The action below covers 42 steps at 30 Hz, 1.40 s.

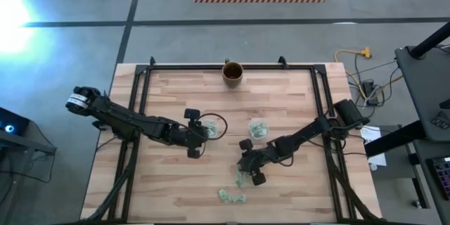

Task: Pick and place Stevia / Truvia into bins
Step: Put the white stevia packet into the right transparent container

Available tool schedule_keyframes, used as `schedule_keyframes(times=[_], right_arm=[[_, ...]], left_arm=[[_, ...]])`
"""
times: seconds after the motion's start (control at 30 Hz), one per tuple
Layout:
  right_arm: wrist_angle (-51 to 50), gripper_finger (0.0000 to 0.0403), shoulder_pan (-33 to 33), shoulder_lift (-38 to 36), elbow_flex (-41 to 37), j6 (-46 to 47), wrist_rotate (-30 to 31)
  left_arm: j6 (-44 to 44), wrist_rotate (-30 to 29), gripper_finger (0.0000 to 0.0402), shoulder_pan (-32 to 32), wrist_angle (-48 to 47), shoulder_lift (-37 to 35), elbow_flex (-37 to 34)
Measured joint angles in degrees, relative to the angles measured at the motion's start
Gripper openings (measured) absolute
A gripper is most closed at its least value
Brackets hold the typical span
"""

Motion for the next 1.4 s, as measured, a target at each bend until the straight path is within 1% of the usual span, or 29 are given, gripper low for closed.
schedule_keyframes(times=[0.2, 0.33, 0.47, 0.67, 0.77, 0.9, 1.03, 1.1, 1.2, 1.4], right_arm=[[-0.1, 0.0052, 0.0, 0.0, 0.0, -1.3, 0.0], [-0.2, 0.0025, 0.0, -0.4, -0.1, -2.2, 0.1], [-0.2, 0.0011, 0.0, -2.3, -0.1, -2.6, 0.1], [-1.1, 0.0009, 0.0, -6.5, -0.1, -3.8, 0.6], [-5.2, 0.0009, 0.0, -9.2, -0.1, -4.3, 5.8], [-14.6, 0.0009, -0.6, -13.6, -0.1, -3.8, 16.6], [-23.4, 0.0009, -1.4, -18.3, -0.1, 0.7, 26.1], [-27.2, 0.0009, -1.9, -20.4, -0.1, 3.3, 29.8], [-30.8, 0.0009, -2.7, -23.0, -0.2, 6.0, 33.2], [-34.9, 0.0009, -4.9, -24.9, -1.5, 9.8, 33.7]], left_arm=[[0.0, 0.0, 0.0133, 0.0, 0.0, 0.0, 0.0], [0.0, 0.0, 0.0133, 0.0, 0.0, 0.0, 0.0], [0.0, 0.0, 0.0133, 0.0, 0.0, 0.0, -0.1], [0.0, 0.1, 0.0133, 0.0, 0.1, 0.0, 0.0], [0.0, 0.1, 0.0133, 0.0, 0.0, 0.0, -0.1], [0.0, 0.0, 0.0133, 0.0, 0.0, 0.0, -0.1], [0.1, 0.0, 0.0133, 0.0, 0.0, 0.0, 0.0], [0.1, 0.0, 0.0133, 0.0, 0.0, 0.0, 0.0], [0.4, 0.0, 0.0133, 0.0, 0.1, 0.0, 0.0], [0.4, 0.0, 0.0133, 0.0, 0.6, -0.1, 0.2]])
